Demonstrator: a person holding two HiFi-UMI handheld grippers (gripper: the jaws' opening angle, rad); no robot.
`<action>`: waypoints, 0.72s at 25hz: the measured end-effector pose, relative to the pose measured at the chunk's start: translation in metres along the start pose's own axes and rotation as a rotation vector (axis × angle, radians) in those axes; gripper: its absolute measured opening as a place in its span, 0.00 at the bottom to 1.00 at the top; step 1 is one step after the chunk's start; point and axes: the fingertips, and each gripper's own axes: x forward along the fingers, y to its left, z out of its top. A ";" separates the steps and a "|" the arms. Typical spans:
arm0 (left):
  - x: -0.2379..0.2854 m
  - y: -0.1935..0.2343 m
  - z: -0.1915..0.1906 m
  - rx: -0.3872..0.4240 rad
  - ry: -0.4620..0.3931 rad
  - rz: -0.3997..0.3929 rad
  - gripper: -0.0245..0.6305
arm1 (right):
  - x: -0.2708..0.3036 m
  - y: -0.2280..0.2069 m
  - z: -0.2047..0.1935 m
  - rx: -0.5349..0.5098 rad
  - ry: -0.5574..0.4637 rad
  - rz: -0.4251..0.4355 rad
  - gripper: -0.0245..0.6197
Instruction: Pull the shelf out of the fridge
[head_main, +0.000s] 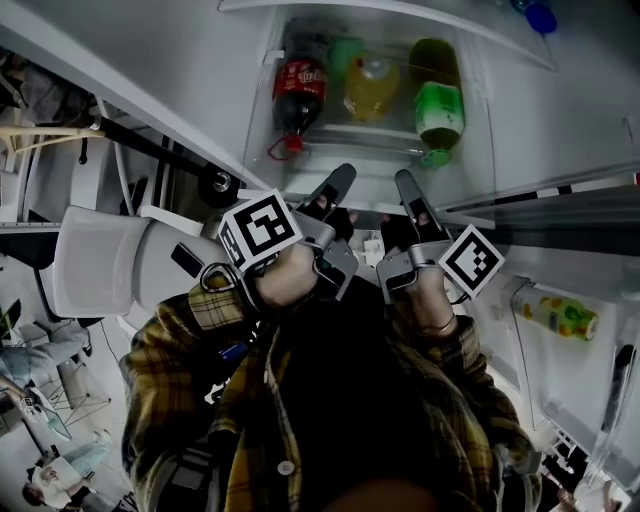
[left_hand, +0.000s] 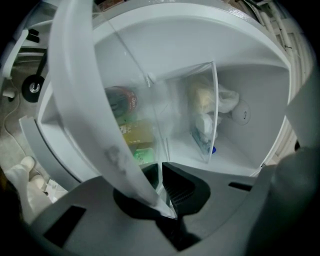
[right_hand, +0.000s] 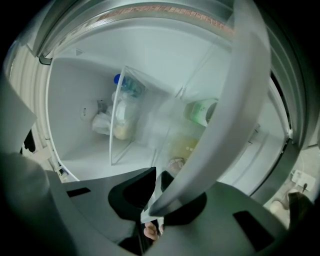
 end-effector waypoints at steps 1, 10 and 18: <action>-0.001 0.000 -0.001 -0.006 0.000 -0.002 0.09 | -0.001 0.000 -0.001 -0.002 0.002 0.000 0.12; -0.009 0.001 -0.007 -0.027 0.010 0.004 0.09 | -0.009 0.002 -0.008 0.003 0.007 0.000 0.12; -0.014 0.000 -0.011 -0.030 0.022 0.005 0.09 | -0.015 0.001 -0.012 0.005 0.011 -0.013 0.12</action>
